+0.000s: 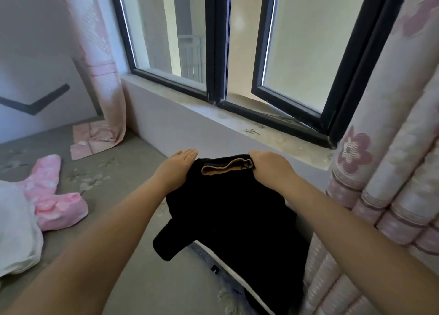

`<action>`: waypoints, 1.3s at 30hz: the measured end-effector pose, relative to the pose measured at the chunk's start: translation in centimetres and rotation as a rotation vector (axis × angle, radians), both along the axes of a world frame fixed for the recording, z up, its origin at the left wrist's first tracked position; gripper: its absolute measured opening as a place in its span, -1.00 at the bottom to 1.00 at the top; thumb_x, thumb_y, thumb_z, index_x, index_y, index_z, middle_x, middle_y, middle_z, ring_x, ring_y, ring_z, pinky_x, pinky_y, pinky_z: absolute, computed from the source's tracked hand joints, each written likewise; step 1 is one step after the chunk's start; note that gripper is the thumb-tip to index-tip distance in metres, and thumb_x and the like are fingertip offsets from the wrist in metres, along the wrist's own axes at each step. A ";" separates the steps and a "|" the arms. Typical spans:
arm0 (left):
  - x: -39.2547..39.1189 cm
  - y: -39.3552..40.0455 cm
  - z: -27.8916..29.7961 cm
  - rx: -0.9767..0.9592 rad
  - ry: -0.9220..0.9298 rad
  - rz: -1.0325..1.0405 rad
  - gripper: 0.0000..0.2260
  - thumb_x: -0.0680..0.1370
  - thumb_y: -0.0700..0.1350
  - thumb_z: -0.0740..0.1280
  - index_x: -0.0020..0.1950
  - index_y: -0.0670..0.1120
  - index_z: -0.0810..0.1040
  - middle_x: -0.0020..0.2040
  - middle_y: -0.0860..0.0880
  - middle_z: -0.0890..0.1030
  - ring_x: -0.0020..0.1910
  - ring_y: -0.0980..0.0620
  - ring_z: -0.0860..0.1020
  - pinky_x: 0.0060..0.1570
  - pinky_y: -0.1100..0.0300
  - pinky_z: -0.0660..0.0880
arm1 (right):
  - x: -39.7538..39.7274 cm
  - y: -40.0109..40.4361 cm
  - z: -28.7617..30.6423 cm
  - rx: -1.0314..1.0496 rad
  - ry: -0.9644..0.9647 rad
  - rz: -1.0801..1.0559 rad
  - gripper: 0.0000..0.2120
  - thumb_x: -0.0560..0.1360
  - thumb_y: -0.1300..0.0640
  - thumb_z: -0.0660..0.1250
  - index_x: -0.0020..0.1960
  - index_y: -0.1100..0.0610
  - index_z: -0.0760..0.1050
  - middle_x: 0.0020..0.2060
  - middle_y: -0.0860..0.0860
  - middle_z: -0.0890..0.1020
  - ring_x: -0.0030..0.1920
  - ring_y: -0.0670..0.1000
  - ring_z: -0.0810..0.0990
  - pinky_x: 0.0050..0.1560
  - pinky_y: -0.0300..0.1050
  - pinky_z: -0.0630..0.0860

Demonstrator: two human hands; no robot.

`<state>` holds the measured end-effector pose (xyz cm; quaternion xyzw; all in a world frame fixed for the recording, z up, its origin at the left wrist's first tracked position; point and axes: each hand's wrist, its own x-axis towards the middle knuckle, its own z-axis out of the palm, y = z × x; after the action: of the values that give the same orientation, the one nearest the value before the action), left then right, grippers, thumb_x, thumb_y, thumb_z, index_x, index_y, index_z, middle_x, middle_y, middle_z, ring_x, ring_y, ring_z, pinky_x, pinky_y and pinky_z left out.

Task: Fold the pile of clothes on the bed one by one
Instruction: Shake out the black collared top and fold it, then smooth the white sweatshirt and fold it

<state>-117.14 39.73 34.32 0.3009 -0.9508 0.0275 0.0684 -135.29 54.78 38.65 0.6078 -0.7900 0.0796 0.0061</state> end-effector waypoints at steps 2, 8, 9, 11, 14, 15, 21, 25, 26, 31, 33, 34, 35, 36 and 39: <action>-3.5 -2.8 0.1 0.012 -0.003 -0.013 -0.50 0.54 -0.35 0.06 0.48 -0.22 0.04 0.50 -0.15 0.10 0.48 0.00 0.10 0.38 0.27 -0.10 | -2.8 -2.3 -1.0 -0.007 -0.013 -0.022 -0.90 0.53 0.24 0.12 -0.04 0.18 0.41 -0.06 0.15 0.58 -0.06 0.15 0.54 -0.20 -0.10 0.36; -11.3 -7.8 -5.0 0.017 -0.060 -0.172 -0.48 0.52 -0.36 0.11 0.47 -0.20 0.08 0.49 -0.14 0.15 0.47 -0.03 0.11 0.37 0.26 -0.11 | -9.4 -4.1 -7.6 0.043 -0.053 -0.088 -0.68 0.50 0.28 0.18 0.24 0.23 0.37 0.19 0.18 0.50 0.18 0.16 0.48 0.10 0.05 0.47; -11.9 -7.8 -7.1 0.036 -0.136 -0.211 -0.46 0.52 -0.36 0.12 0.48 -0.18 0.06 0.50 -0.12 0.13 0.48 -0.02 0.09 0.37 0.26 -0.11 | -9.6 -3.6 -9.8 0.087 -0.068 -0.080 -0.61 0.49 0.30 0.17 0.32 0.23 0.33 0.27 0.18 0.45 0.27 0.16 0.42 0.21 0.04 0.41; -12.7 -7.4 -11.7 0.072 -0.321 -0.287 -0.44 0.53 -0.35 0.11 0.49 -0.15 0.02 0.51 -0.10 0.08 0.49 -0.01 0.04 0.39 0.23 -0.11 | -9.0 -2.4 -14.8 0.181 -0.080 -0.037 -0.50 0.51 0.32 0.12 0.44 0.24 0.17 0.42 0.19 0.25 0.43 0.12 0.22 0.40 -0.05 0.14; -12.4 -5.9 -18.5 0.172 -0.557 -0.331 -0.46 0.56 -0.32 0.09 0.50 -0.14 -0.02 0.52 -0.10 0.04 0.49 -0.02 0.00 0.42 0.15 -0.08 | -6.8 -0.5 -22.7 0.333 -0.053 0.002 -0.47 0.55 0.29 0.04 0.48 0.25 -0.02 0.49 0.16 0.05 0.49 0.09 0.00 0.47 -0.08 -0.11; -12.0 -5.2 -20.4 0.210 -0.607 -0.319 -0.47 0.57 -0.31 0.08 0.50 -0.13 -0.04 0.52 -0.10 0.02 0.49 -0.03 -0.02 0.43 0.14 -0.08 | -6.0 0.1 -25.0 0.393 -0.056 -0.015 -0.47 0.57 0.27 0.02 0.49 0.25 -0.06 0.49 0.16 0.01 0.50 0.09 -0.04 0.47 -0.06 -0.14; -10.1 -2.3 -26.2 0.214 -0.623 -0.179 -0.37 0.56 -0.25 0.11 0.48 -0.15 -0.24 0.52 -0.12 -0.18 0.49 -0.06 -0.18 0.44 0.08 -0.16 | -3.8 1.6 -31.4 0.421 -0.095 -0.148 -0.39 0.54 0.27 0.06 0.49 0.24 -0.17 0.50 0.16 -0.13 0.49 0.13 -0.17 0.45 -0.03 -0.24; -7.8 -2.0 -26.5 0.245 -0.505 -0.125 -0.35 0.55 -0.26 0.11 0.49 -0.10 -0.25 0.52 -0.09 -0.18 0.49 -0.03 -0.20 0.44 0.07 -0.17 | -3.8 1.5 -30.4 0.405 -0.140 -0.127 -0.28 0.48 0.17 0.18 0.49 0.22 -0.15 0.50 0.14 -0.11 0.49 0.11 -0.17 0.41 -0.03 -0.30; -6.8 -2.0 -26.4 0.266 -0.470 -0.113 -0.38 0.57 -0.25 0.09 0.49 -0.10 -0.22 0.52 -0.09 -0.17 0.49 -0.02 -0.19 0.44 0.08 -0.17 | -3.6 1.4 -29.8 0.386 -0.154 -0.089 -0.28 0.46 0.16 0.19 0.49 0.22 -0.12 0.50 0.14 -0.09 0.50 0.11 -0.16 0.40 -0.04 -0.31; 2.1 -2.3 -25.4 0.334 -0.382 0.072 -0.51 0.63 -0.09 0.00 0.50 -0.14 -0.14 0.52 -0.09 -0.12 0.50 -0.01 -0.15 0.43 0.11 -0.17 | 1.5 -2.0 -27.2 0.225 -0.167 0.147 -0.37 0.44 0.22 0.24 0.45 0.28 0.11 0.46 0.21 0.13 0.48 0.19 0.03 0.43 -0.01 -0.18; 7.5 -2.0 -24.8 0.372 -0.373 0.210 -0.51 0.63 -0.08 0.00 0.50 -0.13 -0.12 0.52 -0.10 -0.09 0.50 -0.01 -0.12 0.43 0.10 -0.15 | 5.7 -4.9 -27.0 0.223 -0.131 0.250 -0.42 0.51 0.16 0.19 0.46 0.25 0.10 0.47 0.19 0.11 0.49 0.16 0.01 0.45 0.02 -0.14; 10.3 -1.7 -24.5 0.387 -0.358 0.288 -0.51 0.63 -0.08 0.01 0.50 -0.12 -0.09 0.53 -0.10 -0.08 0.50 -0.02 -0.11 0.43 0.09 -0.14 | 8.1 -6.5 -27.1 0.227 -0.123 0.297 -0.44 0.53 0.13 0.15 0.47 0.22 0.07 0.48 0.17 0.08 0.49 0.14 -0.01 0.46 0.02 -0.14; 13.4 -1.3 -24.1 0.397 -0.337 0.371 -0.52 0.63 -0.07 0.02 0.51 -0.12 -0.06 0.53 -0.10 -0.06 0.50 -0.02 -0.09 0.43 0.08 -0.12 | 10.9 -8.0 -27.3 0.232 -0.120 0.343 -0.44 0.55 0.11 0.13 0.48 0.21 0.05 0.49 0.15 0.06 0.49 0.13 -0.03 0.45 0.03 -0.14; 16.5 -0.7 -23.7 0.397 -0.313 0.453 -0.52 0.62 -0.05 0.03 0.50 -0.11 -0.03 0.52 -0.11 -0.03 0.50 -0.02 -0.08 0.43 0.07 -0.10 | 13.8 -9.3 -27.4 0.235 -0.118 0.388 -0.44 0.55 0.09 0.12 0.48 0.20 0.04 0.49 0.15 0.05 0.49 0.12 -0.04 0.45 0.04 -0.13; 25.8 1.8 -22.9 0.385 -0.264 0.703 -0.53 0.61 0.00 0.08 0.49 -0.08 0.07 0.52 -0.11 0.03 0.50 -0.05 -0.03 0.42 0.02 -0.02 | 23.3 -11.6 -27.5 0.206 -0.124 0.520 -0.45 0.53 0.06 0.14 0.46 0.20 0.11 0.48 0.15 0.09 0.48 0.09 0.01 0.43 0.05 -0.07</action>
<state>-91.31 41.50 11.39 0.6079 -0.7788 -0.0908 -0.1252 -111.95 43.14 11.14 0.7816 -0.6102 0.0348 -0.1248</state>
